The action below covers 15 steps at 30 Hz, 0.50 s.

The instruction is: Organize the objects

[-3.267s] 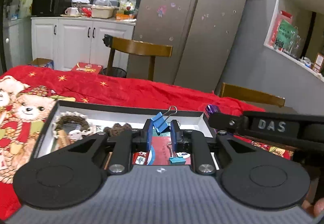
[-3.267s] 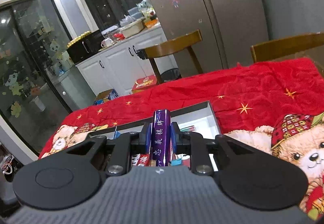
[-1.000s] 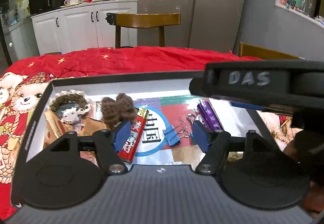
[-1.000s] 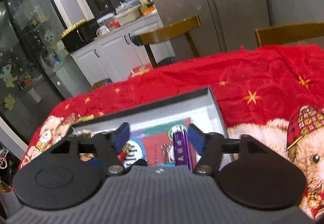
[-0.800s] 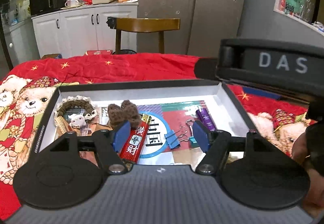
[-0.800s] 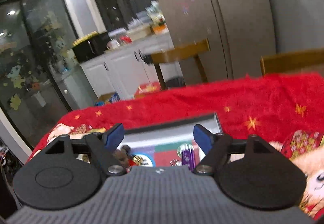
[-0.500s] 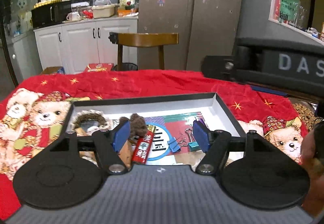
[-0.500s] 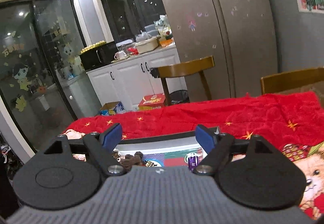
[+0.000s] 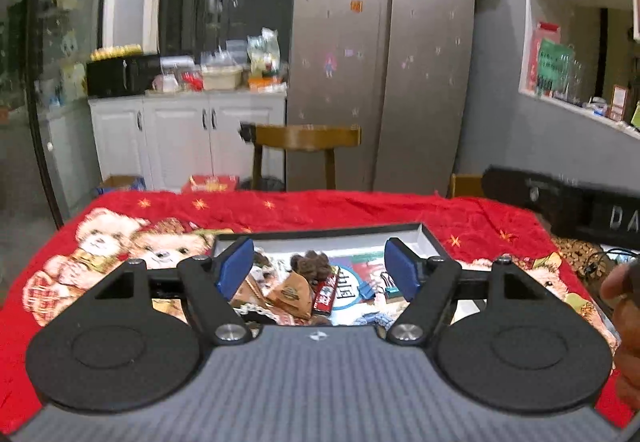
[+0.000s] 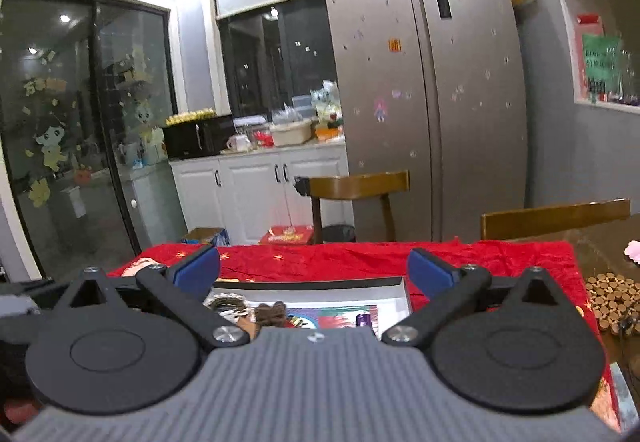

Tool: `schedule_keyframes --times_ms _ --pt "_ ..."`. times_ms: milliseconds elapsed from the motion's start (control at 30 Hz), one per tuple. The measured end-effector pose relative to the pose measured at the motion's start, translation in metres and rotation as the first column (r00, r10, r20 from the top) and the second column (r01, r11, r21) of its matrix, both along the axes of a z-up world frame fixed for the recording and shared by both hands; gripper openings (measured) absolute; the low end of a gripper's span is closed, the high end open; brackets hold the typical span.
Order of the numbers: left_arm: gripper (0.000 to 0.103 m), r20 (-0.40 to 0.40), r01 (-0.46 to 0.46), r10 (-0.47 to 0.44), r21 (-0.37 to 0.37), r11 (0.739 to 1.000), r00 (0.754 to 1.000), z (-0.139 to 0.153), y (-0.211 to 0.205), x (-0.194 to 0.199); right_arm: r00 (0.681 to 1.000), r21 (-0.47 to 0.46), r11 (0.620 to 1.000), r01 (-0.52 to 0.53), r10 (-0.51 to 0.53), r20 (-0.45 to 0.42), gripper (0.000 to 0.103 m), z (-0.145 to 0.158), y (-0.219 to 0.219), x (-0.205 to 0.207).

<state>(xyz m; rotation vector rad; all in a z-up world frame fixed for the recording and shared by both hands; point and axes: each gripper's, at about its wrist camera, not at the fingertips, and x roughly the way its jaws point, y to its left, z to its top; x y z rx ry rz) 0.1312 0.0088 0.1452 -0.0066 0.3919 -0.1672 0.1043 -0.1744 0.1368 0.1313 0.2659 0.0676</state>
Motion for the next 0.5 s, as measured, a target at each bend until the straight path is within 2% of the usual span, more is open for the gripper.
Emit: schedule_keyframes --times_ms 33,100,200,333,400,500 --pt "0.084 0.022 -0.009 0.009 -0.006 1.0 1.0 0.001 0.003 -0.011 1.0 -0.006 1.0 -0.003 0.003 0.01 0.103 -0.002 0.003 -0.007" --pt "0.088 0.051 -0.018 0.019 -0.027 0.999 0.998 0.0 0.008 -0.03 1.0 -0.024 1.0 -0.004 0.005 0.03 0.103 -0.007 0.009 -0.021" --pt "0.089 0.063 -0.012 0.015 -0.045 0.999 0.998 -0.005 0.014 -0.057 0.998 -0.034 0.999 0.008 -0.006 0.056 0.103 -0.016 0.017 -0.044" --pt "0.091 0.083 -0.028 0.033 -0.05 0.998 0.996 -0.02 0.017 -0.086 0.999 0.018 0.999 0.038 -0.038 0.036 0.103 -0.031 0.019 -0.061" --pt "0.094 0.108 -0.015 0.019 -0.037 0.999 0.994 -0.032 0.018 -0.097 0.993 0.039 0.993 0.109 -0.111 0.048 0.103 -0.04 0.018 -0.069" --pt "0.095 0.106 0.008 -0.005 -0.021 1.0 0.994 -0.051 0.022 -0.107 0.99 0.034 0.99 0.135 -0.137 0.033 0.103 -0.056 0.014 -0.075"
